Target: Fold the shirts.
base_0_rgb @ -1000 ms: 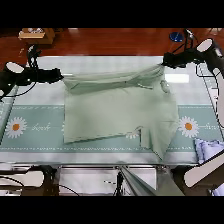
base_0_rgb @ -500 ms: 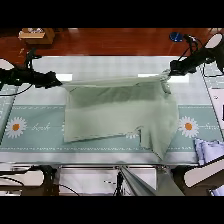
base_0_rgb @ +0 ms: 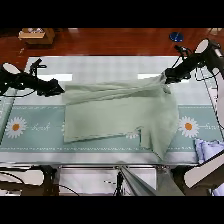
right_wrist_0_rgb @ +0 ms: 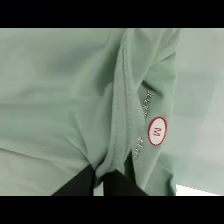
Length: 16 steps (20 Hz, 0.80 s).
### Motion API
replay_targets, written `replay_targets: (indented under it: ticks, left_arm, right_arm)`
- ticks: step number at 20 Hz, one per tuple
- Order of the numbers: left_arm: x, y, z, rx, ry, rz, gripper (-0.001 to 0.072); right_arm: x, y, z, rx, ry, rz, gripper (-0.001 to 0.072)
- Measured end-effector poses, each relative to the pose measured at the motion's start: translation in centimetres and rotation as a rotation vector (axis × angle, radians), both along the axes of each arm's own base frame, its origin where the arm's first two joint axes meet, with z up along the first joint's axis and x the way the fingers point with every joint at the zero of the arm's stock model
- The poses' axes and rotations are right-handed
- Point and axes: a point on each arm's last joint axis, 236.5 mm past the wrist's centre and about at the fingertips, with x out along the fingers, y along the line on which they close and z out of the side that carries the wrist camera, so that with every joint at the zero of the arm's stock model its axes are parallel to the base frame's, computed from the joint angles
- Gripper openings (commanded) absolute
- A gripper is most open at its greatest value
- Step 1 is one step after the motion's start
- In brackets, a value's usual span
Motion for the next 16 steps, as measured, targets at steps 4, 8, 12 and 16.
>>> replay_targets:
  ticks: [4,8,12,16]
  left_arm:
    - [-1.5,2.6,1.9,0.001,0.055,-0.014,0.0492]
    - [-6.9,4.1,1.8,-0.035,0.182,0.006,0.0492]
    - [-14.5,2.1,-0.8,-0.102,0.323,-0.001,0.0571]
    - [-20.0,-0.8,-2.8,-0.189,0.426,-0.018,0.0571]
  right_arm:
    - [-1.9,-4.0,2.9,-0.053,0.019,-0.007,0.0347]
    - [-7.3,-8.6,4.2,-0.049,0.111,-0.116,0.0445]
    - [-13.5,-8.7,2.5,0.096,0.181,-0.198,0.0487]
    - [-17.6,-7.0,0.3,0.263,0.185,-0.268,0.0486]
